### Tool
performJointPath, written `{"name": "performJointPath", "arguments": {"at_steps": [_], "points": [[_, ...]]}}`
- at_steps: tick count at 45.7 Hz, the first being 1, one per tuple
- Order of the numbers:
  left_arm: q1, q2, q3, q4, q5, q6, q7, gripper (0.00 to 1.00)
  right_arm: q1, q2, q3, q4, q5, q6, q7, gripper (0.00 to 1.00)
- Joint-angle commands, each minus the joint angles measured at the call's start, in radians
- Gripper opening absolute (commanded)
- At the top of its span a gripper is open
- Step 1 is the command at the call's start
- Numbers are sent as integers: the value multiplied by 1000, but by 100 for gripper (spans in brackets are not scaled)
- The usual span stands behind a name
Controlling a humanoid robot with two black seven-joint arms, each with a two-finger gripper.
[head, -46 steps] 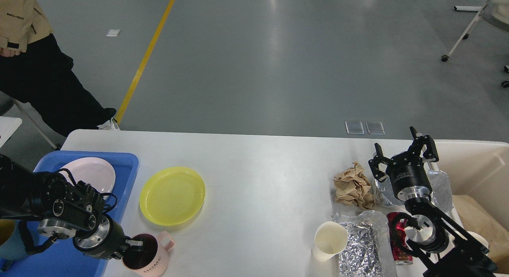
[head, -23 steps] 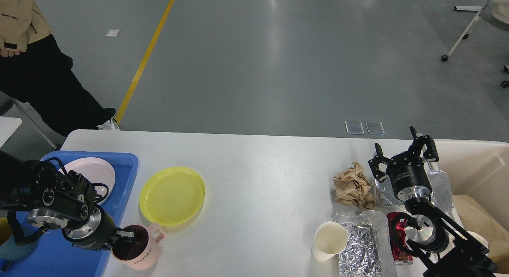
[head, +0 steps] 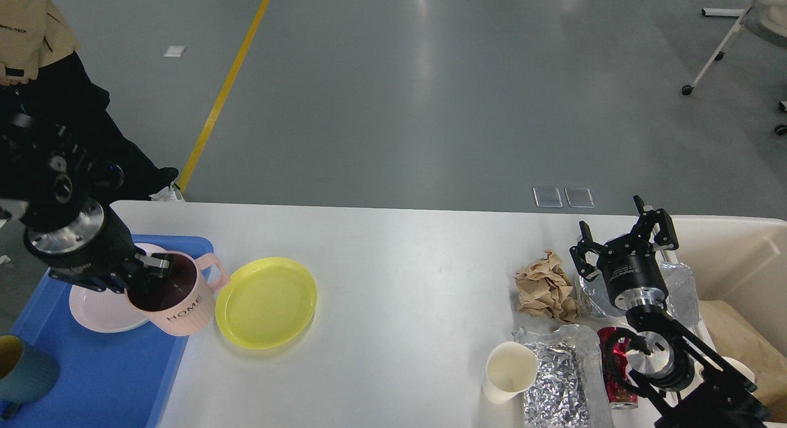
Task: Tidy desktop
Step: 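Lift the pink mug and set it on the tray corner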
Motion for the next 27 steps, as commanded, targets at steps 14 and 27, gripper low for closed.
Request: {"name": "performJointPath", "arguments": {"at_steps": [14,27], "points": [[-308,-40,90,-3,-2,-276,-86,0,-1,0,0,0,0,-1,0,100],[-192,98,152,86,13,-262,-87,0,-1,0,0,0,0,1,0,100]]}}
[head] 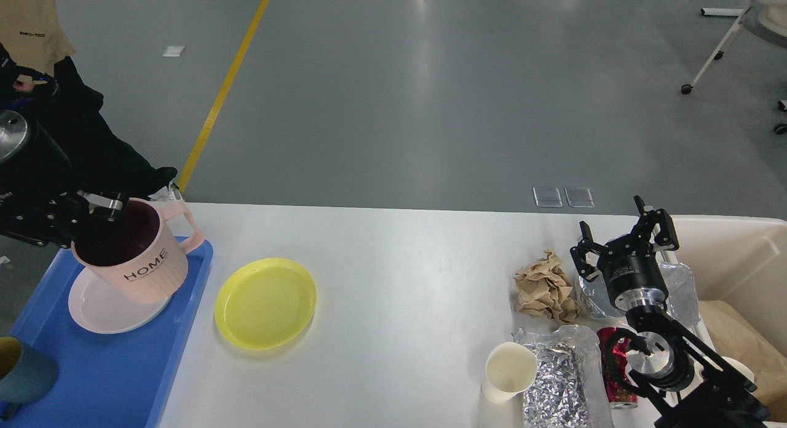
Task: Tidy desktop
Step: 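Lift the pink mug and set it on the tray corner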
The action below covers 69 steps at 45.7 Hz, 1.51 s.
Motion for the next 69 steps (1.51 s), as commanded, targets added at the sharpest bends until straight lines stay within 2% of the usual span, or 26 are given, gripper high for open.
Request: {"name": "performJointPath", "arguments": {"at_steps": [1,10,16,24,33,39,44,52,59,69], "points": [[82,84,29,65,13,9,-6,0,-1,0,0,0,0,0,0,100],[328,173,14,240,17,24,-9,0,-1,0,0,0,0,0,0,100],[505,215,-49,353,17,21,-35,0,-1,0,0,0,0,0,0,100],[692,291,-99,479,17,29,-38,0,-1,0,0,0,0,0,0,100],[951,365,-280,597,70,30,-40,0,-1,0,-1,0,0,-1,0,100],[1113,373,-366,686,77,55,-60,1,-1,0,-1,0,0,-1,0,100],[1157,370,-412,692,82,79,-64,1,-1,0,0,0,0,-1,0,100],[1163,367,-412,702,82,88,-64,2,1,0,0,0,0,-1,0,100],[1179,365,-417,700,82,133,-58,2,-1,0,0,0,0,0,0,100],[1211,361,-431,700,73,141,-58,6,1,0,0,0,0,-1,0,100]]}}
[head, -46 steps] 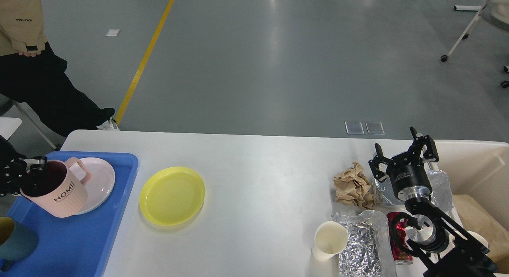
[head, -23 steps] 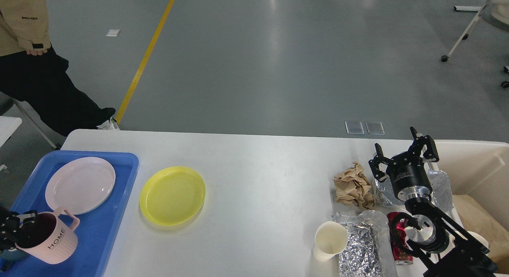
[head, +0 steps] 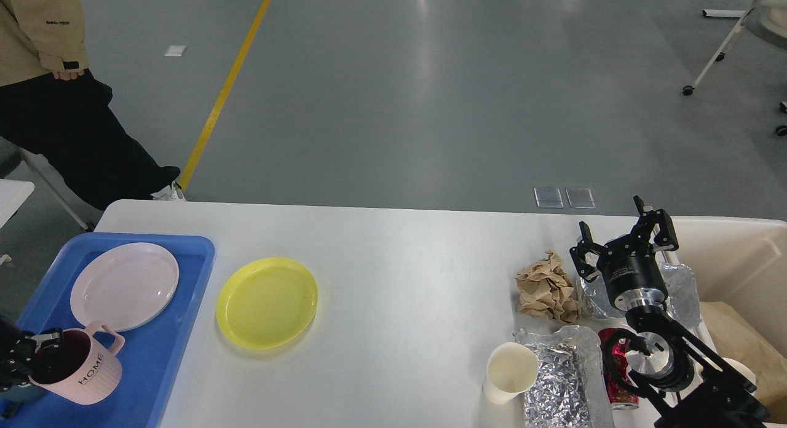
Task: Tidy desktop
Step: 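Lift the pink mug and set it on the tray corner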
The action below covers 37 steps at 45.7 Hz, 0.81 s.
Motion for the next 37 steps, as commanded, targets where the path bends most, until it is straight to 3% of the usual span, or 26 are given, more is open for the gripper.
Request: {"name": "performJointPath", "arguments": {"at_steps": [1,3,9,11,16,27,37], "points": [[25,-2,-12,-1,-6,4,2,7,0,-1,0,0,0,1,0,100],[26,-2,-13,-1,-4,4,6,14,1,-1,0,0,0,1,0,100],[26,0,-15,-1,-18,53,3,73,1,-1,0,0,0,1,0,100],[27,1,-15,-4,-18,76,-1,87,1,1,0,0,0,-1,0,100],[27,0,-13,-8,-17,82,2,93,1,-1,0,0,0,-1,0,100],[-13,17,19,-62,-17,75,8,95,1,-1,0,0,0,1,0,100],[-261,21,236,-206,-27,73,2,95,0,1,0,0,0,-1,0,100]]}}
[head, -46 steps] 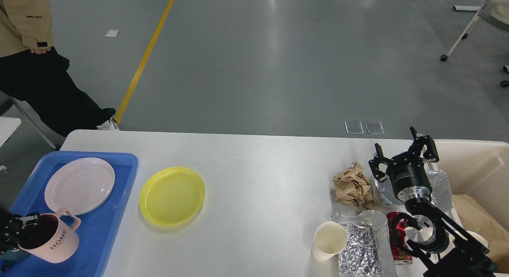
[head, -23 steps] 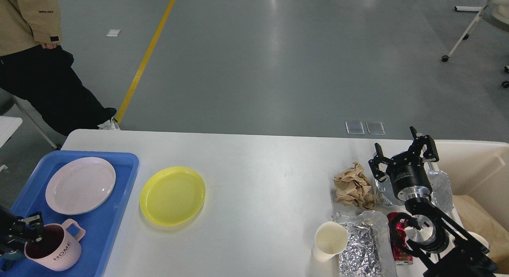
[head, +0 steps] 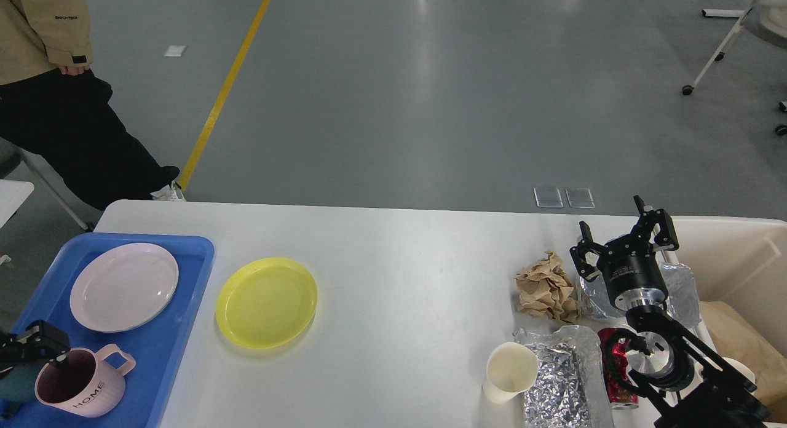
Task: Tidy desktop
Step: 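Lift the pink mug and set it on the tray corner, then raise the left gripper and move it toward the yellow plate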
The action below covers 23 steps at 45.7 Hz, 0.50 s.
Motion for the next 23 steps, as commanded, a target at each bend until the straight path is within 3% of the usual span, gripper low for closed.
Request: {"name": "performJointPath", "arguments": {"at_steps": [1,11,17,23], "points": [[-175,-7,139,-109,-14,1,-6,95,1,1,0,0,0,1,0,100],[-553,-57,344,-304,-52,1,2,96,1,1,0,0,0,1,0,100],[-756,-180,455,-396,-116,1,2,96,-1,1,0,0,0,1,0,100],[-903,-324,452,-516,-126,-5,2,96,1,-1,0,0,0,1,0,100]]}}
